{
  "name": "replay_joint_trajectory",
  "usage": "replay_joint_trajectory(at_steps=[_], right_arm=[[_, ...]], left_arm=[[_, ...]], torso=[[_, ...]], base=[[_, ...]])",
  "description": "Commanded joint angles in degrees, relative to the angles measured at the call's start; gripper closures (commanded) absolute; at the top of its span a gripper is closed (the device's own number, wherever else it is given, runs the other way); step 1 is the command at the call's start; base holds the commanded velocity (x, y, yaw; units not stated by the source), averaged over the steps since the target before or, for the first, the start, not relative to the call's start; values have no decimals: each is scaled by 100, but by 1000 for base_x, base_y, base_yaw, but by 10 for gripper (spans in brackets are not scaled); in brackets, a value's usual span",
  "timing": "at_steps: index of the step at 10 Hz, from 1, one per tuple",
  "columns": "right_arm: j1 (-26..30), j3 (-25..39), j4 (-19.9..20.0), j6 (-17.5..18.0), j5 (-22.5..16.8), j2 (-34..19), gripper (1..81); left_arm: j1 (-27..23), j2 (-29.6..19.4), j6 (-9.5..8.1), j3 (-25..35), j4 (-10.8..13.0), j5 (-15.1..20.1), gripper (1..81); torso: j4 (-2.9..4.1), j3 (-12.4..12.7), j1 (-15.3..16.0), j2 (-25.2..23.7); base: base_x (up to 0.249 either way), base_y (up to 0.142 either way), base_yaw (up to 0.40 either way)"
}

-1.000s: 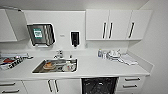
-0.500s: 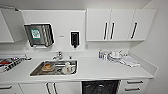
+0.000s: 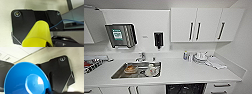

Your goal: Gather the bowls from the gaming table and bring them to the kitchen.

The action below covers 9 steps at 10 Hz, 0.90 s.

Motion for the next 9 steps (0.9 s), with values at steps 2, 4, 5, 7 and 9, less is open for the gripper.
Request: replay_joint_trajectory(at_steps=[2, 4, 5, 7, 9], right_arm=[[139, 88, -110, -24, -229, -193, 811], [139, 123, -101, 3, -238, -193, 811], [130, 132, -101, 3, -246, -184, 811], [139, 141, -110, -24, -256, -175, 811], [157, 167, -110, -32, -256, -184, 811]], left_arm=[[-232, -84, 51, 39, 49, 276, 811], [-233, -66, 51, 13, 40, 285, 811], [-233, -66, 43, 13, 49, 285, 811], [-216, -75, 42, 13, 49, 285, 811], [-232, -84, 51, 39, 58, 285, 811]], torso=[[0, 0, 0, 0], [0, 0, 5, 2], [0, 0, 5, 2], [0, 0, -1, 2], [0, -549, -1, 2]], base=[[44, 0, 0], [0, 0, 0], [0, 0, 0], [0, 0, 0], [0, 0, 0]])
